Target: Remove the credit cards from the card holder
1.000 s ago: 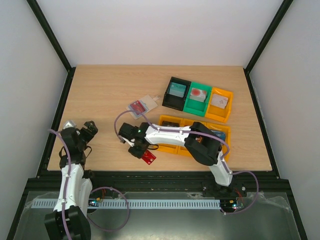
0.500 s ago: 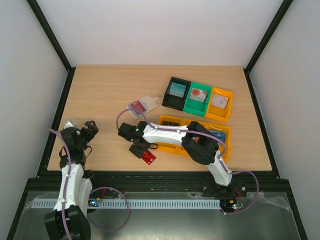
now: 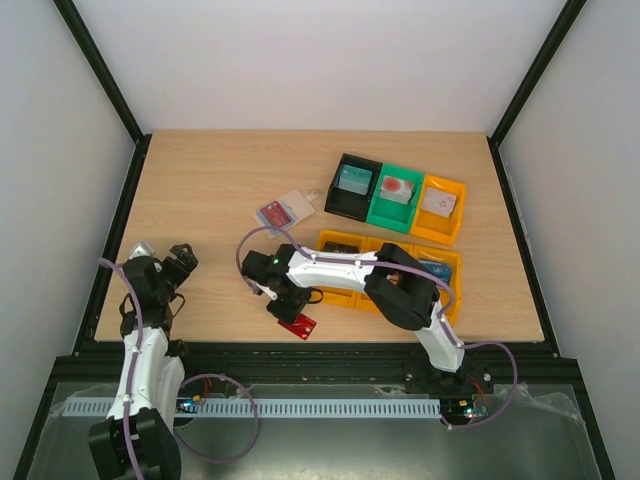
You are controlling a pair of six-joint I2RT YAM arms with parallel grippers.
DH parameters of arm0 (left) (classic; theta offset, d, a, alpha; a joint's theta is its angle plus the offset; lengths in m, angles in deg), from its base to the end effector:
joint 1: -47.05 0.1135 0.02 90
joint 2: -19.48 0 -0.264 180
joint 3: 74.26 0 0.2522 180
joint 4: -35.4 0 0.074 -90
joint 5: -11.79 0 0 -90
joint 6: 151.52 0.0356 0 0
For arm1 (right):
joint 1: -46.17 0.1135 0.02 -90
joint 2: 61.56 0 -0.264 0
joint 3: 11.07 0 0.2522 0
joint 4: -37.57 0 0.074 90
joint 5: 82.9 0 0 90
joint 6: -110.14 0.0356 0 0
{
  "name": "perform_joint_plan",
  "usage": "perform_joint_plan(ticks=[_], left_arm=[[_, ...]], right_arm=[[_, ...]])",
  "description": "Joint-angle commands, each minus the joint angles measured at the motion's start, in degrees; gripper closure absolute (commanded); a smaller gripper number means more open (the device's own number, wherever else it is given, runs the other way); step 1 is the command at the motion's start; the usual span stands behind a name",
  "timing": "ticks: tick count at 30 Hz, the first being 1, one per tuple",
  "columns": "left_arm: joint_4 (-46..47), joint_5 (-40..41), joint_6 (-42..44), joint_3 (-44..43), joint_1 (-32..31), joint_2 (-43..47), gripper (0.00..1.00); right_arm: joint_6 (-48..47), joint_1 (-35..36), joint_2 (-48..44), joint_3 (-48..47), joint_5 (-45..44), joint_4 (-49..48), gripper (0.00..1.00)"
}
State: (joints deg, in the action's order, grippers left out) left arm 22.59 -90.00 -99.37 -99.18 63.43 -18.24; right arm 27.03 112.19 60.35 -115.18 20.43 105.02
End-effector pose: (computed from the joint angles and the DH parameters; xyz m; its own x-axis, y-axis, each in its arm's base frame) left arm 0.1510 0.0368 0.1721 -0.2665 -0.7044 -0.6579 -0.3329 0.7078 -0.6231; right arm 0.1586 0.3767 0.1522 -0.5097 -0.8586 -0.0546 -0.8418 0.4845 0.2380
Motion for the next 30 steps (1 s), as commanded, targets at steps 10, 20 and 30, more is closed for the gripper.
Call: perform_joint_plan(ticks=[10,20,30], left_arm=[[0.58,1.11,-0.23,0.49,-1.31,-0.17,0.0],[0.9,1.0,-0.02,0.57,-3.29,-0.15,0.0],[1.18,0.98,-0.02,0.63,-5.08,-0.44,0.0]], right_arm=[[2.1,2.7,-2.56,7.28,1.05,2.53,0.6],[12.53,7.01,-5.76,5.71,-9.54,-0.86,0.34],[19.17,8.25,-6.26,8.21,-9.77,-3.81,0.2]])
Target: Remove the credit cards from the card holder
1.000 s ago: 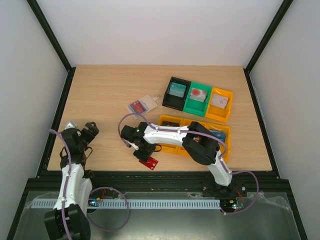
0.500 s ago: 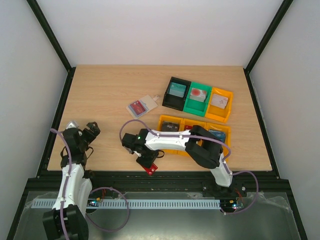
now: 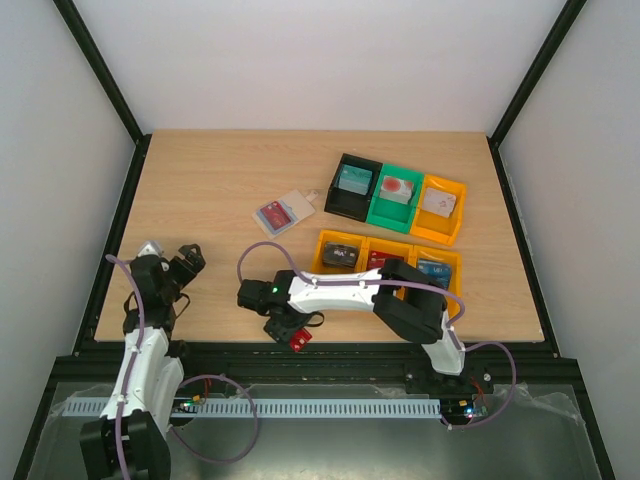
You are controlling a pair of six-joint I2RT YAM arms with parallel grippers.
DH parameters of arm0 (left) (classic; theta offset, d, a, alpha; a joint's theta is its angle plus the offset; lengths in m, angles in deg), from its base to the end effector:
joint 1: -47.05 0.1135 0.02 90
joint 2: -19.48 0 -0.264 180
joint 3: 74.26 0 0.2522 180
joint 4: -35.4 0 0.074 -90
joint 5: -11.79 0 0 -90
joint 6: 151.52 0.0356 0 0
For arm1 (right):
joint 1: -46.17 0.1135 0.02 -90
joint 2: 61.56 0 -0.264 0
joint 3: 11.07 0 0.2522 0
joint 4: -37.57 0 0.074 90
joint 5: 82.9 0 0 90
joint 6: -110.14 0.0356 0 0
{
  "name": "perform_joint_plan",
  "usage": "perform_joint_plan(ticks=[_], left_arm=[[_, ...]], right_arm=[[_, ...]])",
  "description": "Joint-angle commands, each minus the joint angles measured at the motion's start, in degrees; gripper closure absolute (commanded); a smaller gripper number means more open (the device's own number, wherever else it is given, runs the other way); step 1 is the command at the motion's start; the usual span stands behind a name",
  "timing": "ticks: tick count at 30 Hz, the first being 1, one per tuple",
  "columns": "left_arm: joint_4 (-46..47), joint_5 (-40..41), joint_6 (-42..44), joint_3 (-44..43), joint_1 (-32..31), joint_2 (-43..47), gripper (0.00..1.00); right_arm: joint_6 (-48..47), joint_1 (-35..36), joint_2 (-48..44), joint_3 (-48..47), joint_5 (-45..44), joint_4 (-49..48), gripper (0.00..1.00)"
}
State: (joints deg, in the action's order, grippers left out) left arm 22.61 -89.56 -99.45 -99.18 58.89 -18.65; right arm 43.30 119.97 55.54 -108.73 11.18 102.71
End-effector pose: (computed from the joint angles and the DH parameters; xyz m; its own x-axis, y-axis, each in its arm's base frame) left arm 0.1539 0.0251 0.1711 -0.3212 -0.6831 -0.6559 -0.2859 0.7302 -0.6205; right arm 0.1059 0.3737 0.1556 -0.6328 -0.7720 -0.0590 -0.7732 0.6259 0.1023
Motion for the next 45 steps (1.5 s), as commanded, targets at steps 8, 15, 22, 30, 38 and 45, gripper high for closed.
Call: perform_joint_plan(ticks=[8,15,22,30,38,45], left_arm=[[1.05,0.73,0.06,0.71,-0.85,-0.43,0.01],[1.23,0.63,0.02,0.85,-1.07,-0.24,0.0],[1.18,0.68,0.09,0.85,-1.09,-0.05,0.0],[1.22,0.55,-0.03,0.92,-1.15,-0.08,0.0],[1.24,0.54,0.02,0.92,-1.11,-0.26,0.01],[1.49,0.19,-0.2,1.07,-1.16,-0.41,0.0]], right_arm=[[1.69,1.99,1.24,2.42,-1.81,1.96,0.21],[-1.95,3.28,-4.69,3.21,0.9,3.98,0.2],[-3.79,3.24,-6.32,5.13,0.98,-0.2,0.2],[-1.3,3.51,-3.64,2.87,-2.3,-2.97,0.17],[-5.71,3.27,-4.8,7.87,1.05,-9.16,0.17],[-3.48,-0.08,-7.74,12.85,5.18,-14.07,0.22]])
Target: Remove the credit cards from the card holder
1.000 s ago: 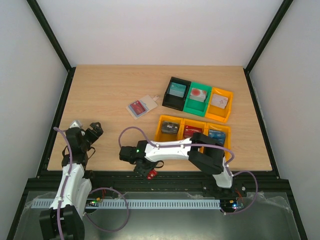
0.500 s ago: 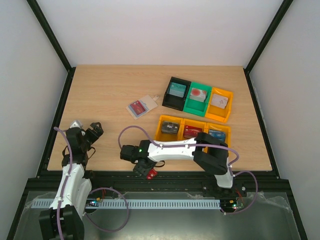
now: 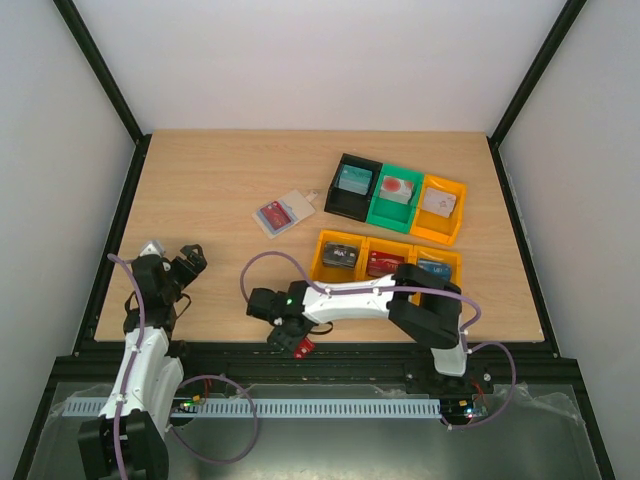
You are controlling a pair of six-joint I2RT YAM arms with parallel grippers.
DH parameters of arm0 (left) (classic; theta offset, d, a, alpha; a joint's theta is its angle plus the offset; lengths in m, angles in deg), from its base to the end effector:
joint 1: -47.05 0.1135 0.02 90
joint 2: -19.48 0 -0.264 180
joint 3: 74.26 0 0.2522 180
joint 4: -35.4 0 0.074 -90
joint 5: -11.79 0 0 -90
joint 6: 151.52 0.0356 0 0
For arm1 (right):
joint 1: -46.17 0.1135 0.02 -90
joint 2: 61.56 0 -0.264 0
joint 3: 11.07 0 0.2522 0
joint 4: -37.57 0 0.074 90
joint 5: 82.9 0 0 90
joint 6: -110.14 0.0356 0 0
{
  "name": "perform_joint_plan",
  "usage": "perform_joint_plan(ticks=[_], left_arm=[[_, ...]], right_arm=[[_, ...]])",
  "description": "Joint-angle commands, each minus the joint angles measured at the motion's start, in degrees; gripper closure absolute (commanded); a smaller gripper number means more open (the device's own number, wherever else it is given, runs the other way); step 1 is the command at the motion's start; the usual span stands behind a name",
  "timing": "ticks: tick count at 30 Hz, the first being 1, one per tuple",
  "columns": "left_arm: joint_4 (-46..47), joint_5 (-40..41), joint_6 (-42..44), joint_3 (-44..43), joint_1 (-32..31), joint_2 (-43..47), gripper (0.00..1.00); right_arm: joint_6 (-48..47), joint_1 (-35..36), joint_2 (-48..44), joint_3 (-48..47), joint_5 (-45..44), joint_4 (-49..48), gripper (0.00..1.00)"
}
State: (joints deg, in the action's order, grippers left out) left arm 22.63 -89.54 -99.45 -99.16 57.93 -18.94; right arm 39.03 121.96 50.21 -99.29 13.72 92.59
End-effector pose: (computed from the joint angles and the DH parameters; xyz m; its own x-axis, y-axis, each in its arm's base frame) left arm 0.1545 0.0226 0.1704 -0.3356 -0.6783 -0.6537 -0.2769 0.7343 -0.6198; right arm 0.0870 0.3604 0.1507 -0.5412 -0.8272 -0.1509 -0.8385 0.5174 0.1711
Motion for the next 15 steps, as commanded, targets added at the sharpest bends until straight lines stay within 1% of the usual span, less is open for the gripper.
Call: perform_joint_plan(ticks=[1,4,8,12,15], left_arm=[[1.47,0.15,-0.19,1.03,-0.15,-0.21,0.01],[1.62,0.04,-0.21,1.04,-0.15,-0.1,0.01],[1.65,-0.12,-0.38,1.07,-0.21,-0.04,0.0],[1.86,-0.58,-0.47,1.16,-0.14,-0.03,0.01],[2.01,-0.69,-0.62,1.2,-0.2,-0.07,0.0]], right_arm=[[0.87,-2.64,-3.01,4.22,3.46,-4.58,0.22],[0.71,-4.16,-4.99,7.0,6.59,-6.95,0.23],[-1.75,-6.47,-7.01,10.13,11.78,-9.51,0.22],[-3.53,-9.74,-8.74,14.05,18.74,-13.04,0.22],[-4.57,-11.97,-9.99,16.17,22.33,-15.49,0.23]])
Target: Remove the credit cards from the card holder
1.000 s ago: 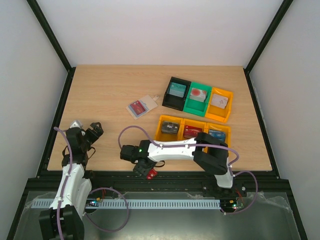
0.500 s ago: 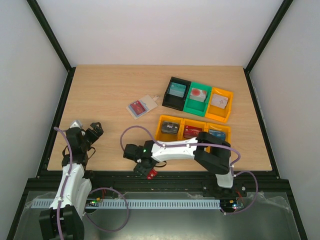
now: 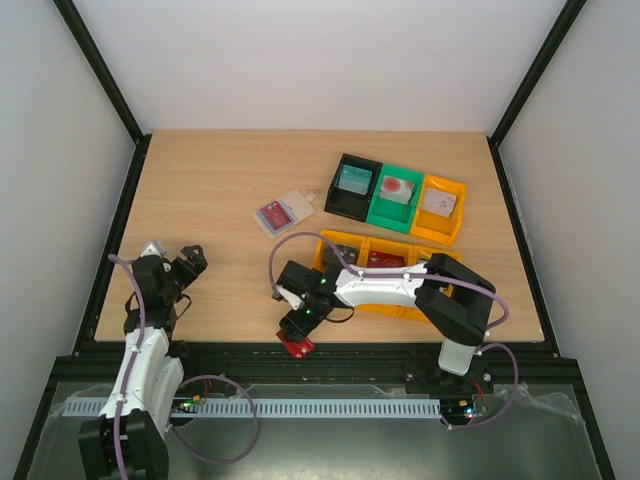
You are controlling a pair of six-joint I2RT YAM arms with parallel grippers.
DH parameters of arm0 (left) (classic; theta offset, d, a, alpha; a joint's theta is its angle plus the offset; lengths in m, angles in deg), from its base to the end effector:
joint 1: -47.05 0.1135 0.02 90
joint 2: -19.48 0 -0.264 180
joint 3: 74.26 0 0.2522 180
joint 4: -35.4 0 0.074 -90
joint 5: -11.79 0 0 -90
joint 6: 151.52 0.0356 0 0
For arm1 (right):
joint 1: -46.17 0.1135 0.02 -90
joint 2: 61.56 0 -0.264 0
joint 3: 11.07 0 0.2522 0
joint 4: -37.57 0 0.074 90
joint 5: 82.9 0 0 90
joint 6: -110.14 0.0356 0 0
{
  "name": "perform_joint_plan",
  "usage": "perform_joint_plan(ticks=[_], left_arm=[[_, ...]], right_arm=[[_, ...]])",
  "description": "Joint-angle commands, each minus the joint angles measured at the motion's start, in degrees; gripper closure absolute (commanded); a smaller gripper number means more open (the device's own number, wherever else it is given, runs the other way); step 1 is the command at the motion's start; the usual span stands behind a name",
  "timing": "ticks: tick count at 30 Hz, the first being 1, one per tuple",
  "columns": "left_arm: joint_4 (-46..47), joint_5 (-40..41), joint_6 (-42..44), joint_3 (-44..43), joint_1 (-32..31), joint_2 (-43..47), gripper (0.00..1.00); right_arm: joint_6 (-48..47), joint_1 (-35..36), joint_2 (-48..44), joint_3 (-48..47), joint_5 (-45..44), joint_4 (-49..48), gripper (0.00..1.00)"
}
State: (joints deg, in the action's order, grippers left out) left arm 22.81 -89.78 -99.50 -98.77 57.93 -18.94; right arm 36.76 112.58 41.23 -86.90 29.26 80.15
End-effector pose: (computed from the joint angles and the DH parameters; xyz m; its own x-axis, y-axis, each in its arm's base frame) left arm 0.1540 0.0223 0.1683 -0.3401 -0.6793 -0.6503 -0.2765 0.7332 -0.6213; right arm 0.1240 0.3175 0.1564 -0.6171 -0.7513 -0.2339 -0.7566 0.4849 0.4386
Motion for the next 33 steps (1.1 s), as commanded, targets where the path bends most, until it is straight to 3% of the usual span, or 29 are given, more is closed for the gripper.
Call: perform_joint_plan(ticks=[1,8,20,22,25,26,33], left_arm=[[1.89,-0.54,-0.58,0.83,-0.17,-0.08,0.01],[2.08,-0.84,-0.66,0.84,-0.09,-0.25,0.01],[2.28,-1.22,-0.71,0.91,0.02,-0.46,0.0],[2.26,-1.26,-0.77,0.94,0.01,-0.48,0.0],[2.26,-1.36,-0.75,0.91,0.0,-0.54,0.0],[2.28,-1.35,-0.77,0.92,0.02,-0.52,0.0],[7.3,-8.47,0.43,0.21,-0.06,1.14,0.0]], right_arm=[[-2.91,-3.02,-1.21,4.25,7.7,-3.73,0.23],[-6.45,-4.85,-0.01,5.85,14.34,-7.29,0.34],[-7.76,-5.39,4.31,4.42,16.74,-8.82,0.56],[-7.9,-5.63,4.29,4.48,16.84,-8.69,0.64],[-8.55,-5.94,4.11,4.43,17.68,-8.02,0.93],[-8.9,-6.0,3.88,4.22,17.88,-7.43,0.98],[-8.44,-7.29,-5.21,-4.59,17.88,0.12,0.99]])
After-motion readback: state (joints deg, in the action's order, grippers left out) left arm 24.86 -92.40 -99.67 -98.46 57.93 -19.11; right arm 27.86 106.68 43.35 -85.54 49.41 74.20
